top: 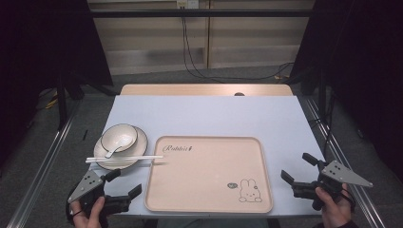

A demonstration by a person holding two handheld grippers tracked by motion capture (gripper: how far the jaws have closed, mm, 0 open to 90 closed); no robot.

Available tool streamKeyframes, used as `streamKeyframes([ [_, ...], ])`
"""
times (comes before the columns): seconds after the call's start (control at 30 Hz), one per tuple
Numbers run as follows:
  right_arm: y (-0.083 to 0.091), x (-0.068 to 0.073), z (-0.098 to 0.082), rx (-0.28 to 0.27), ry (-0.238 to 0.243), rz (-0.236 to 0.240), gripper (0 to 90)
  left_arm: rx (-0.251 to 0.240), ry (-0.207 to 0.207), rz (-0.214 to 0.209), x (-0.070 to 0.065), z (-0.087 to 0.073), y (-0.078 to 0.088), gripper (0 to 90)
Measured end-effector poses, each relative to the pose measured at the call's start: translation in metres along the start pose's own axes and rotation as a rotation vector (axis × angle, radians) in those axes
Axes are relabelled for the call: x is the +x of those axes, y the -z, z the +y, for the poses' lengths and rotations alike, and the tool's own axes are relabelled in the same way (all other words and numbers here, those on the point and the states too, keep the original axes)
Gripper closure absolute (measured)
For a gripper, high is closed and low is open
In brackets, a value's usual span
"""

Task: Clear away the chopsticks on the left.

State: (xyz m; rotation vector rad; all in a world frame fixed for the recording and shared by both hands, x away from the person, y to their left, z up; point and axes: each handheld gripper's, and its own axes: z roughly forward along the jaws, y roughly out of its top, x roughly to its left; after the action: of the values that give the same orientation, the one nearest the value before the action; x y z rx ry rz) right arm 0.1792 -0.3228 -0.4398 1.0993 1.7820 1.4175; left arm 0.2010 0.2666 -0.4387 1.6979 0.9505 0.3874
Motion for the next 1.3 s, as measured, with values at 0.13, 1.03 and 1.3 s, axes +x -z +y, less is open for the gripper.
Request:
streamKeyframes([
  [0.13, 0.0, 0.0, -0.001, 0.006, 0.005, -0.007, 0.4, -0.005, -0.017, 0.012, 0.0, 0.0, 0.0, 1.3],
  [1.03, -0.002, 0.003, -0.001, 0.006, 0.028, 0.019, 0.5, 0.113, -0.129, 0.007, 0.045, 0.015, 0.033, 8.2],
  [1.3, -0.003, 0.004, -0.001, 0.008, 0.019, 0.016, 0.6, 0.175, -0.186, -0.066, 0.074, 0.029, 0.027, 7.7],
])
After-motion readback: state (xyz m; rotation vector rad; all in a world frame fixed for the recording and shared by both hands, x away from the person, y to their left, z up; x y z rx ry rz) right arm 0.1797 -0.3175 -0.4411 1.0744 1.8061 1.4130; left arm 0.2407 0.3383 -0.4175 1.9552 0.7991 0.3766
